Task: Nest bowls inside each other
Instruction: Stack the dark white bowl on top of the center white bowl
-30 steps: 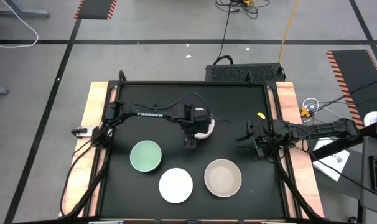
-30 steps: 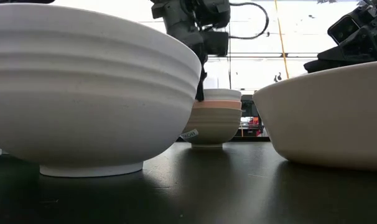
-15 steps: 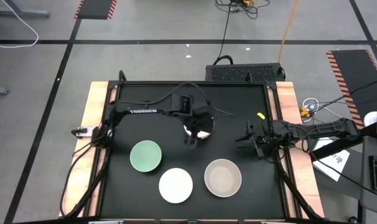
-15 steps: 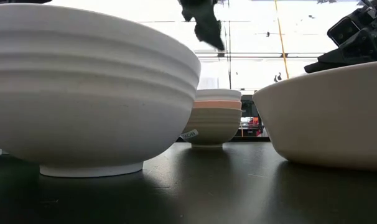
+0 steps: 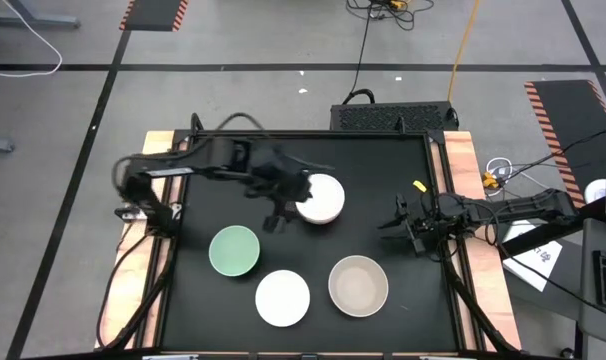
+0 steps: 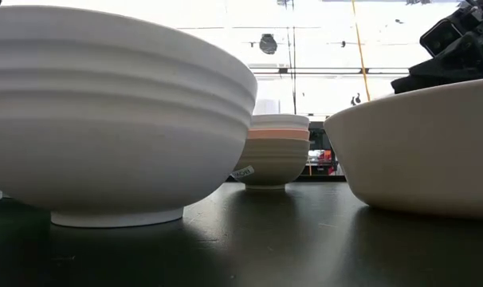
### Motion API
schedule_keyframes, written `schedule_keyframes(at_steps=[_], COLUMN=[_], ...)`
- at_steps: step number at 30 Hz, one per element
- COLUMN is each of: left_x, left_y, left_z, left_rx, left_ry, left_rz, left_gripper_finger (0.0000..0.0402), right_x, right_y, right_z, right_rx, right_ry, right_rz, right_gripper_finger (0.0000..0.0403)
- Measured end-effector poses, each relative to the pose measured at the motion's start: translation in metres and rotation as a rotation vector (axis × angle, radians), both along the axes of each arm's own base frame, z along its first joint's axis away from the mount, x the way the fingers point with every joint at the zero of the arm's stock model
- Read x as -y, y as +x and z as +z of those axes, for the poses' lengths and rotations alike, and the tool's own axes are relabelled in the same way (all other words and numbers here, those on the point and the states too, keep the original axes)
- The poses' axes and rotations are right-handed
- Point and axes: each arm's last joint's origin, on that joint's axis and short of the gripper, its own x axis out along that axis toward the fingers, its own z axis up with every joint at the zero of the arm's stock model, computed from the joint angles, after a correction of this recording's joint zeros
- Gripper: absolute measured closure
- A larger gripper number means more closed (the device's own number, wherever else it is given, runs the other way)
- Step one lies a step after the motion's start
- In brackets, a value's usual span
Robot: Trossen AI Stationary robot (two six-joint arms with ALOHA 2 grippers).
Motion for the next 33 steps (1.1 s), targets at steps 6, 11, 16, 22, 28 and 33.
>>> schedule_keyframes(at_steps=[6, 11, 16, 22, 28, 33], left_x=[0.004, 0.004, 0.004, -0.001, -0.003, -0.005], left_y=[-0.040, -0.068, -0.094, -0.129, -0.171, -0.207], left_z=[0.004, -0.014, -0.046, -0.084, -0.100, -0.108], left_rx=[0.204, 0.382, 0.474, 0.500, 0.576, 0.661], left_ry=[-0.019, -0.091, -0.089, -0.064, -0.123, -0.190], left_rz=[0.064, 0.035, 0.004, 0.134, 0.196, 0.267], left_gripper_finger=[0.0148, 0.0159, 0.0160, 0.0160, 0.0160, 0.0160], right_x=[-0.001, -0.001, -0.001, -0.001, -0.001, -0.001], right_y=[0.000, 0.000, 0.000, 0.001, 0.001, 0.000], right_z=[0.000, 0.002, 0.003, 0.004, 0.004, 0.004], right_rx=[-0.001, 0.015, 0.029, 0.034, 0.034, 0.035], right_ry=[0.004, 0.005, 0.005, 0.014, 0.012, 0.014], right_rz=[0.004, 0.004, 0.004, 0.003, 0.004, 0.003], right_gripper_finger=[0.0271, 0.0271, 0.0271, 0.0271, 0.0271, 0.0271])
